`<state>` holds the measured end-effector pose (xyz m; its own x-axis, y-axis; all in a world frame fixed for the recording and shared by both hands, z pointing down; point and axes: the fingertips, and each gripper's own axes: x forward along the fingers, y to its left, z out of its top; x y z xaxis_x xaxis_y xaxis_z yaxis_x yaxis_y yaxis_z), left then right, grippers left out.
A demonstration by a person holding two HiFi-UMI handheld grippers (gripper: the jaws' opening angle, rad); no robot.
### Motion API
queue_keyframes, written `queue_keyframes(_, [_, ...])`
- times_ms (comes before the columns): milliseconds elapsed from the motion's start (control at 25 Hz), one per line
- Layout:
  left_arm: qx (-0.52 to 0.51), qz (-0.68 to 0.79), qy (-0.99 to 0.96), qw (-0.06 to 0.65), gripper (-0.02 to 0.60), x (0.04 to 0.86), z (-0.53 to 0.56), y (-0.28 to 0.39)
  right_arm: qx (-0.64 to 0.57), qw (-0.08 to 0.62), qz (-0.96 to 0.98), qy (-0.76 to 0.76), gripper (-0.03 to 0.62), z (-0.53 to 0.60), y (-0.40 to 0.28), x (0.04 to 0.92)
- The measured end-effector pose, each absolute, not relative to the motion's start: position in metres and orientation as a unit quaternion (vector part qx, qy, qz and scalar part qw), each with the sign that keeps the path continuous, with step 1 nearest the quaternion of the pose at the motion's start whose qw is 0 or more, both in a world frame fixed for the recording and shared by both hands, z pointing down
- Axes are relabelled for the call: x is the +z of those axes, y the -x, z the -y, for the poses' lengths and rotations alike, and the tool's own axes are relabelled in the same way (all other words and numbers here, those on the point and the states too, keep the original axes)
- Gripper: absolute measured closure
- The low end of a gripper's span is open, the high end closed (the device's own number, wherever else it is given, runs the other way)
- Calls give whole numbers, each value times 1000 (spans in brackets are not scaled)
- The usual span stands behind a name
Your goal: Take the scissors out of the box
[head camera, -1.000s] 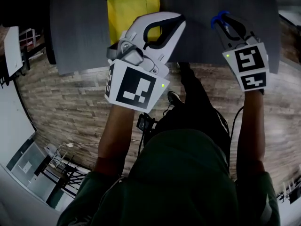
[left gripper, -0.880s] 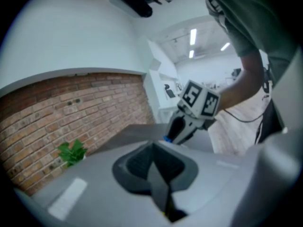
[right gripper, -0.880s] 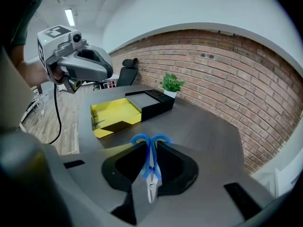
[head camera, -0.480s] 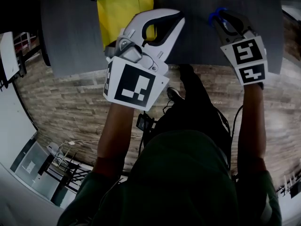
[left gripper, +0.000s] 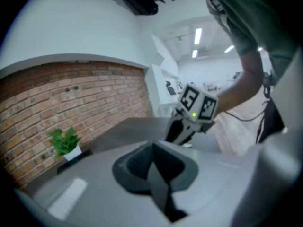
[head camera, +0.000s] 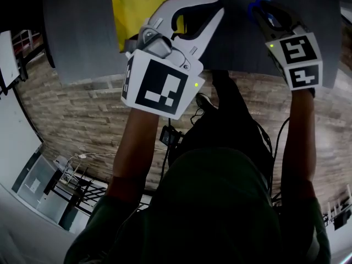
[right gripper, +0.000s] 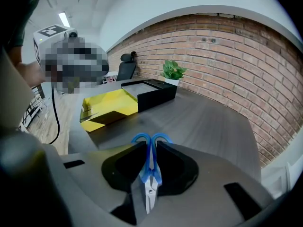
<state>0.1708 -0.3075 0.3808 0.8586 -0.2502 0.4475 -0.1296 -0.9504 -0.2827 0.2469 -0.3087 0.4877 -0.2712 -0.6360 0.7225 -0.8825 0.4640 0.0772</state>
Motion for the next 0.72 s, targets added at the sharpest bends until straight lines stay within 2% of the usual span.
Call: queue_keyframes(720, [-249,-108,957,102,583,404,327,-162,189,375,776,-471,525,328,-241,523])
